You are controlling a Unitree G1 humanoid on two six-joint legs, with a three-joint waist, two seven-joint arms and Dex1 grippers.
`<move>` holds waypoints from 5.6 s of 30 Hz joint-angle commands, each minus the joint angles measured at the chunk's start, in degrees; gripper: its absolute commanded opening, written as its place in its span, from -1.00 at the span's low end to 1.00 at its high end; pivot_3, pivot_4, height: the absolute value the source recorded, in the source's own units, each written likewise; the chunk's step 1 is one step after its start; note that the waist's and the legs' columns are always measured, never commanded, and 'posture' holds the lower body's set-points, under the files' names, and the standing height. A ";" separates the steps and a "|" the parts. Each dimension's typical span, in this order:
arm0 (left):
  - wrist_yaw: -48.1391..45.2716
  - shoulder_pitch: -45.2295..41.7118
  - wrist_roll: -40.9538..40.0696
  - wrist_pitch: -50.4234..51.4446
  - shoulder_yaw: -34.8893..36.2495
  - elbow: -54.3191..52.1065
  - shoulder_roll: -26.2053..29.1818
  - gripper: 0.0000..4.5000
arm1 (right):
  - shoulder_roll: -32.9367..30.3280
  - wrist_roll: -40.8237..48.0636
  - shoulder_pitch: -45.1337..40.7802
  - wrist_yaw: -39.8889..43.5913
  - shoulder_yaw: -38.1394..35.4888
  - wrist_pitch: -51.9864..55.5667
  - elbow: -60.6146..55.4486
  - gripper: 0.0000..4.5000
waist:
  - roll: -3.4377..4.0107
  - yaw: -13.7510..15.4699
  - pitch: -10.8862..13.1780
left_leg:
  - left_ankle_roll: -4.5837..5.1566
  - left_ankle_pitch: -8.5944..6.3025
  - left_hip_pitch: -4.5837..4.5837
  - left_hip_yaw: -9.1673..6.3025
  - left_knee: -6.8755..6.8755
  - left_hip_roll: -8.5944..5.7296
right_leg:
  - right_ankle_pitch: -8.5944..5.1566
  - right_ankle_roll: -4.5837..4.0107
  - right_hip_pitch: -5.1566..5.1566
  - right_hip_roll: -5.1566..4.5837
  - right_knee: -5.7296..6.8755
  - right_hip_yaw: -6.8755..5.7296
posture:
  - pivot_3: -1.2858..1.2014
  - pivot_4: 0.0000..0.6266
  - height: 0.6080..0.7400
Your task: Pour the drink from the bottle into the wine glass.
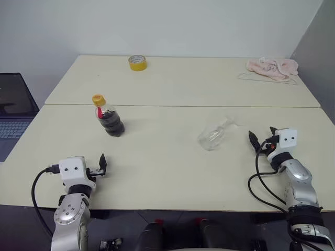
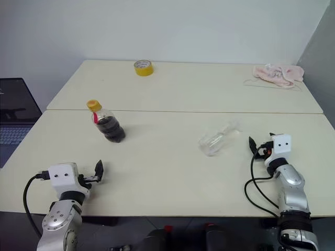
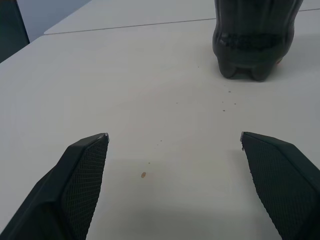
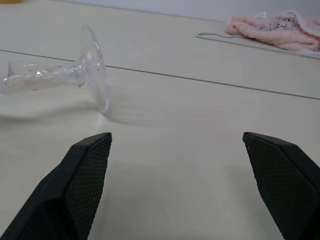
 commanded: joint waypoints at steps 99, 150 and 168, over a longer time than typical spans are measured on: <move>-19.96 -37.57 -1.61 -6.61 -6.76 36.87 13.46 0.99 | -9.09 17.97 -1.07 23.25 20.24 31.76 -53.01 1.00 | -0.23 0.22 0.12 | -0.10 0.06 -0.11 -0.19 0.04 0.05 | -0.01 0.02 -0.09 0.02 -0.01 -0.25 | 0.03 -0.52 1.00; -12.21 -24.88 5.60 18.79 -27.12 -8.76 5.26 -0.53 | 10.10 16.58 -25.09 -2.73 24.36 59.61 -45.07 1.00 | -0.22 -0.08 0.12 | -0.26 0.17 -0.69 -0.29 0.11 0.04 | 0.01 -0.01 -0.64 0.02 0.07 -0.28 | 0.03 -0.52 1.00; -13.09 -24.68 5.38 18.99 -27.84 -9.56 4.45 -0.54 | 14.15 14.82 -26.94 -1.45 25.62 56.58 -40.53 1.00 | -0.22 -0.11 0.12 | -0.24 0.22 -0.75 -0.31 0.12 0.02 | 0.03 -0.02 -0.70 0.02 0.13 -0.32 | 0.03 -0.52 1.00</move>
